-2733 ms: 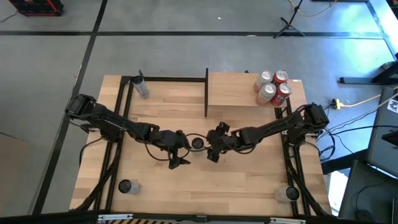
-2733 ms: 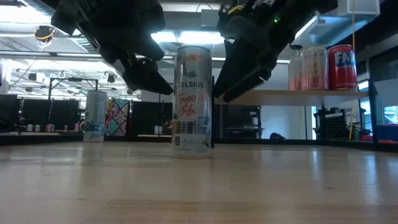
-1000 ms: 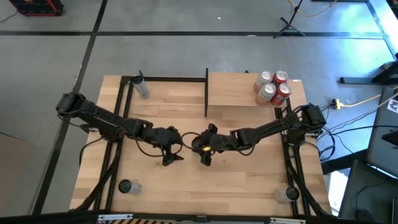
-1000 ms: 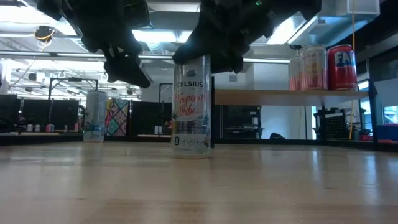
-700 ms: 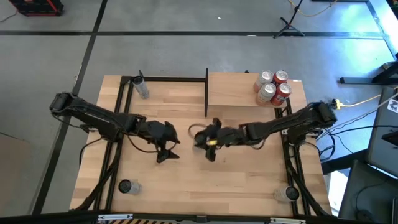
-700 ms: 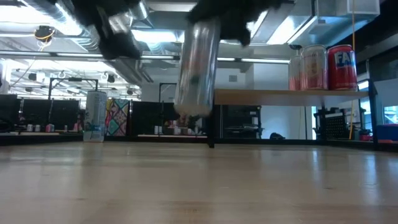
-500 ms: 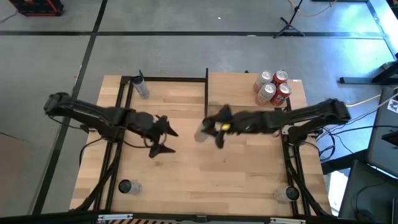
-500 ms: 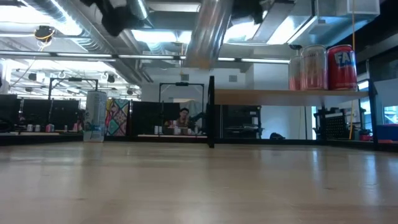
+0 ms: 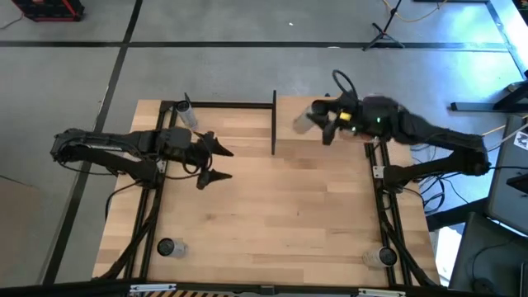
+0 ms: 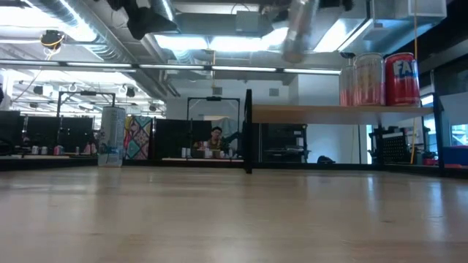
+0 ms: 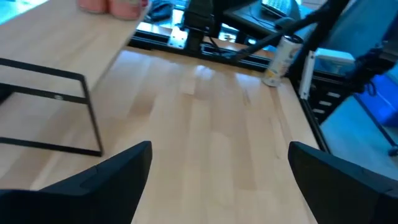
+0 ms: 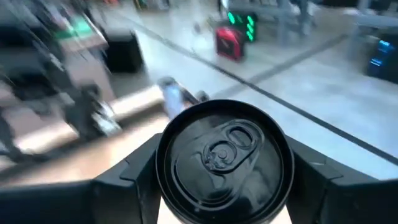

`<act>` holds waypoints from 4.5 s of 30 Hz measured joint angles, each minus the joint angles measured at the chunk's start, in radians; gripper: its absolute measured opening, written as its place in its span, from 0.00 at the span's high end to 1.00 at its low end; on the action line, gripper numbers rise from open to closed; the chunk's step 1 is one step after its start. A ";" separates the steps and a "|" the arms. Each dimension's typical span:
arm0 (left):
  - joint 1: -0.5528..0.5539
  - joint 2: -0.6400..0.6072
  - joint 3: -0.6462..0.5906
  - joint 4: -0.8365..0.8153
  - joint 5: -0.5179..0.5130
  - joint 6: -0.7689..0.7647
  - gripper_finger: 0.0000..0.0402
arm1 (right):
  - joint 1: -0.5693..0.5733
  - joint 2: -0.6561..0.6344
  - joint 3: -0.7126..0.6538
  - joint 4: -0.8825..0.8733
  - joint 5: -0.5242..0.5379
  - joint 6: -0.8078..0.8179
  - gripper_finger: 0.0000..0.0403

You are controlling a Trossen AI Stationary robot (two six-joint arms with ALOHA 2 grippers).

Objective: Place canned beverage on shelf
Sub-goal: Put the top white yellow soda can on the shelf, then put the white yellow soda can on the shelf aligned with the other white yellow soda can

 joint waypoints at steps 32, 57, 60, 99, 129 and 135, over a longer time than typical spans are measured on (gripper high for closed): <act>0.113 0.002 0.000 -0.001 -0.029 -0.033 0.07 | -0.502 0.050 -0.045 -0.242 -0.350 -0.219 0.43; 0.113 0.002 0.000 -0.005 -0.028 -0.026 0.07 | -0.499 0.094 -0.058 -0.195 -0.310 -0.249 0.33; 0.113 0.002 0.000 -0.005 -0.028 -0.026 0.07 | -0.499 0.095 -0.058 -0.202 -0.288 -0.250 0.21; 0.056 -0.001 0.000 -0.072 0.123 -0.139 0.07 | -0.190 0.096 0.220 -0.271 -0.443 0.008 0.08; -0.101 0.098 -0.001 0.012 0.059 -0.212 0.07 | 0.745 0.186 0.220 -0.451 -0.138 0.930 0.08; -0.181 0.113 -0.001 0.025 -0.017 -0.350 0.07 | 0.898 0.186 0.220 -0.505 -0.137 1.048 0.08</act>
